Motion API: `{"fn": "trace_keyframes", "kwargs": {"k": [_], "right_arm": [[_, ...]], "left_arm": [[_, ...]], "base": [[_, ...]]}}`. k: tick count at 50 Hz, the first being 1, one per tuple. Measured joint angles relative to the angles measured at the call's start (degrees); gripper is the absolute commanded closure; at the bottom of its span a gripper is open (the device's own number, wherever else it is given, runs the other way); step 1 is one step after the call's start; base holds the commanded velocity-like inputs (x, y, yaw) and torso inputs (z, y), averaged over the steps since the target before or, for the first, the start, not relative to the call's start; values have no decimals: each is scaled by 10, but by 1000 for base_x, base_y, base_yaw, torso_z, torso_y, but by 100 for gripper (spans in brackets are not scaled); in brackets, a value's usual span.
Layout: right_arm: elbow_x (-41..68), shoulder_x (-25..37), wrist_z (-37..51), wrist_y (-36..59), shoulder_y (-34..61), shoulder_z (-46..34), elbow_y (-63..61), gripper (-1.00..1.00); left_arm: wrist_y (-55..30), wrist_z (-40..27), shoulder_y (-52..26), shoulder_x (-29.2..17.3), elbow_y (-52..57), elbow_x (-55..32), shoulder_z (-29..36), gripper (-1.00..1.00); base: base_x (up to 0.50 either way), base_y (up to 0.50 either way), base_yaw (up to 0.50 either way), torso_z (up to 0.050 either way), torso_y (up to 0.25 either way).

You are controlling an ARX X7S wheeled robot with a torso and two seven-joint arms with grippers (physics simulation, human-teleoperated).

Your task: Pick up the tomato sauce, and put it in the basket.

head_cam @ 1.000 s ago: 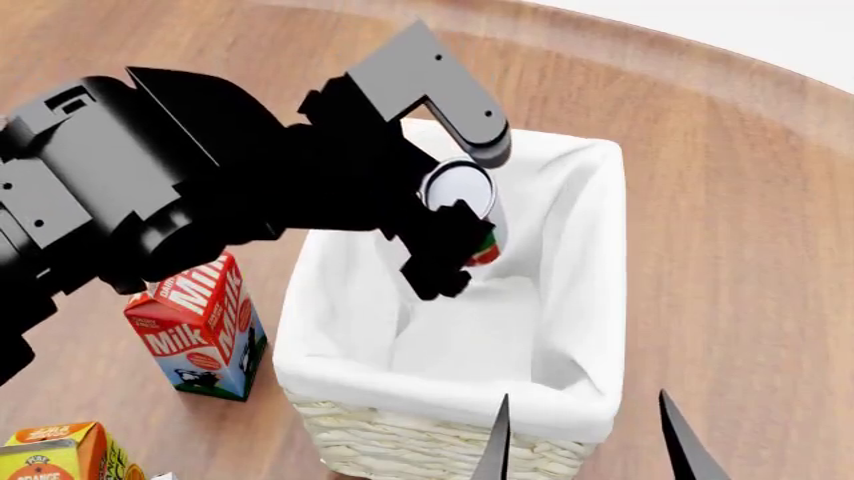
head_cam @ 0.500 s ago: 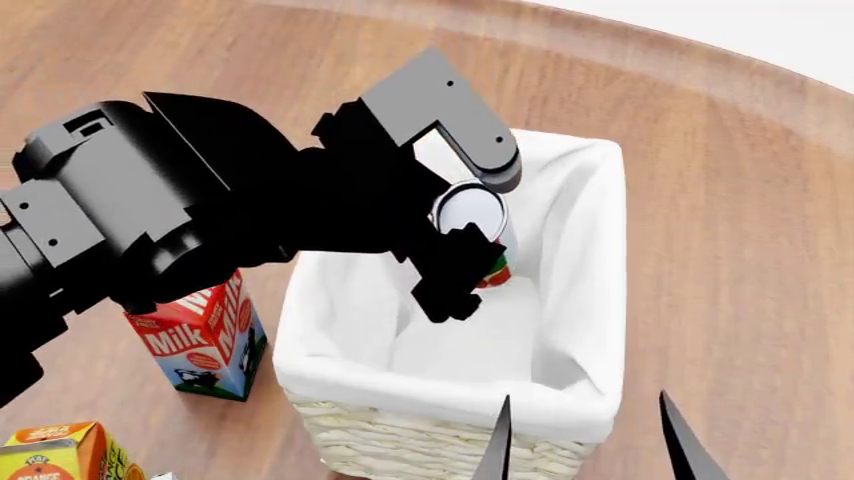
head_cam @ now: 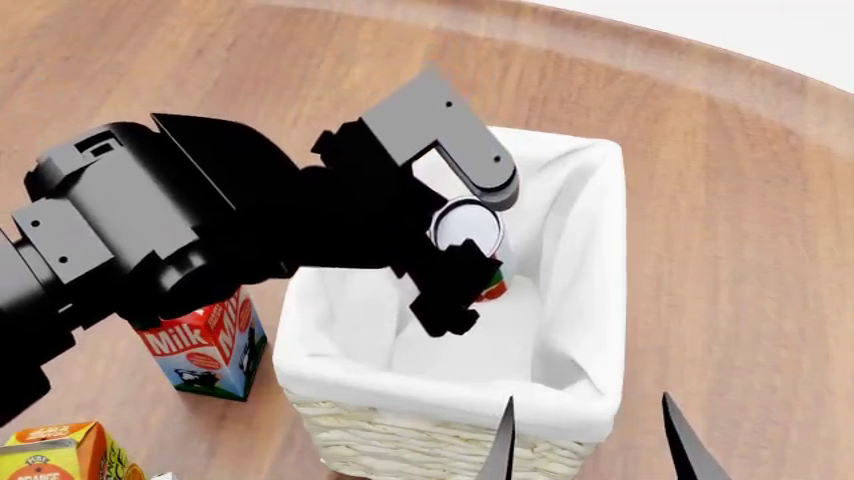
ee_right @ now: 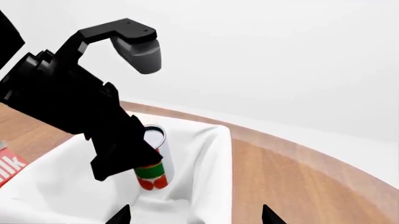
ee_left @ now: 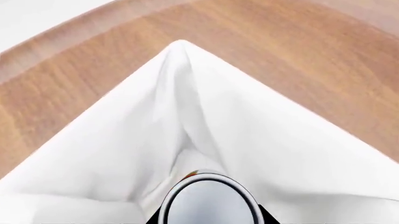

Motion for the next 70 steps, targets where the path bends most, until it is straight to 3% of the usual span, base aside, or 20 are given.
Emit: {"fn": "trace_keyframes", "kwargs": {"k": [56, 57, 70], "right_arm": [[-5, 13, 18, 27, 14, -13, -26, -100], [-5, 14, 18, 27, 14, -13, -26, -100], [-3, 14, 19, 26, 16, -15, -25, -100]], "left_arm": [[12, -3, 41, 0, 0, 29, -2, 100], [13, -4, 41, 0, 0, 29, -2, -100], [17, -14, 38, 0, -4, 21, -5, -100]], "base": [[0, 0, 0, 0, 0], [0, 0, 0, 0, 0], [0, 0, 0, 0, 0]]}}
